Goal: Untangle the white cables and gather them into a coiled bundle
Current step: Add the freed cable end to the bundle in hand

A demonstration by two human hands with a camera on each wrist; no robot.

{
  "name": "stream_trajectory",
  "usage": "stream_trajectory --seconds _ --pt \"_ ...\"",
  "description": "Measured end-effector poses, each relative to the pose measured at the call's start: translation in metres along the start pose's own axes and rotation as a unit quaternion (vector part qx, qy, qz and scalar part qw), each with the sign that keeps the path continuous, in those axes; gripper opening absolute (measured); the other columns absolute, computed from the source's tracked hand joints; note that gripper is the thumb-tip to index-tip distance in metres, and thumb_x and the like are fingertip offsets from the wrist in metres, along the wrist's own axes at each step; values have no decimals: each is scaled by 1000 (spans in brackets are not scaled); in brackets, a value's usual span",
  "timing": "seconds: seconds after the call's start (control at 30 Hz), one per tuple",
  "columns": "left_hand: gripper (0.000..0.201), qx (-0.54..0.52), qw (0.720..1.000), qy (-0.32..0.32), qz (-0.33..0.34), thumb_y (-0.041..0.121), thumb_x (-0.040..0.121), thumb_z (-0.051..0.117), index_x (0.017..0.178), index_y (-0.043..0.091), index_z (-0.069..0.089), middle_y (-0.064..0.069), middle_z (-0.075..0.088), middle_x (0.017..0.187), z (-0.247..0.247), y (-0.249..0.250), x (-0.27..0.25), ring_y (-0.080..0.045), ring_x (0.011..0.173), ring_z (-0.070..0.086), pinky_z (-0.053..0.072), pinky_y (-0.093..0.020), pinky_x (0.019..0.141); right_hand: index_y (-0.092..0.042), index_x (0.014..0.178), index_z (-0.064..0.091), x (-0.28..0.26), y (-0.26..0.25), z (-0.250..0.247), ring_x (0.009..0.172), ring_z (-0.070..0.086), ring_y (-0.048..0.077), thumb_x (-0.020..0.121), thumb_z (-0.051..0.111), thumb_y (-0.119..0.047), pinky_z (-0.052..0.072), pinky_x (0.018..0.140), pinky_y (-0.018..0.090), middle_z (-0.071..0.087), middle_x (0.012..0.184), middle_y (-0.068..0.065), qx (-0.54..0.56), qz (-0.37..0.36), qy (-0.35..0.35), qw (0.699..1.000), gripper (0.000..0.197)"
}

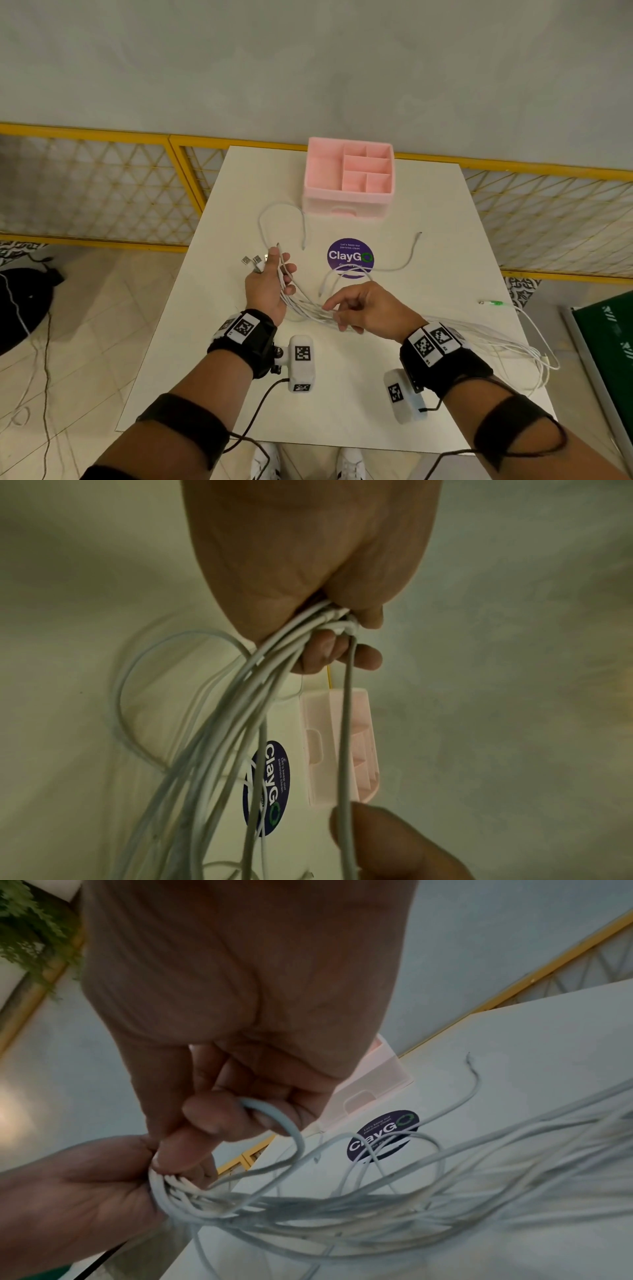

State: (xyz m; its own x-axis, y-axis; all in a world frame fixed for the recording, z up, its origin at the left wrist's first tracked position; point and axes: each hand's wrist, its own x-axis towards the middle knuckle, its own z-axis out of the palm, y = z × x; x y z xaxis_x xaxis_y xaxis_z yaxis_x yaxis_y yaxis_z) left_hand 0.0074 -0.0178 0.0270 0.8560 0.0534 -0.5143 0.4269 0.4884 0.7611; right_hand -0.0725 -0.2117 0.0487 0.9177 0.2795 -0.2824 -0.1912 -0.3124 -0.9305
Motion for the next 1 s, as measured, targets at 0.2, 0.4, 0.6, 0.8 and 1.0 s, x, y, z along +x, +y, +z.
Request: stream_trajectory --seconds 0.2,0.4,0.6,0.8,1.0 --pt "40 -73 997 -9 -31 44 100 57 76 12 56 2 40 50 6 3 -8 -13 44 42 59 -35 60 -17 84 67 7 6 -5 69 64 19 90 62 -24 47 64 28 68 76 4 -319 54 -4 946 10" --pt "42 -1 999 -28 -30 50 95 60 73 16 52 4 33 51 -3 12 -10 -9 37 27 24 -18 37 -14 89 66 25 19 -37 90 58 34 86 55 -20 52 74 39 62 95 11 -454 72 262 849 13" --pt "42 72 996 -54 -13 40 86 76 65 22 44 1 27 56 -3 14 -12 -10 43 24 20 -20 39 -10 96 65 35 -2 -66 74 63 30 94 52 -4 50 69 35 69 98 23 -37 97 350 931 15" --pt "27 116 987 -96 -50 33 91 72 78 16 56 -6 61 67 13 12 -17 -10 41 32 24 -19 40 6 102 69 22 -60 -34 78 68 32 98 46 4 57 69 36 70 103 25 304 -92 242 917 23" --pt "24 19 987 -132 -91 34 98 62 93 10 62 -5 75 89 19 20 -15 -5 41 29 24 -17 38 1 93 53 11 -40 1 58 65 27 93 48 18 50 54 31 70 88 23 174 -52 75 980 18"
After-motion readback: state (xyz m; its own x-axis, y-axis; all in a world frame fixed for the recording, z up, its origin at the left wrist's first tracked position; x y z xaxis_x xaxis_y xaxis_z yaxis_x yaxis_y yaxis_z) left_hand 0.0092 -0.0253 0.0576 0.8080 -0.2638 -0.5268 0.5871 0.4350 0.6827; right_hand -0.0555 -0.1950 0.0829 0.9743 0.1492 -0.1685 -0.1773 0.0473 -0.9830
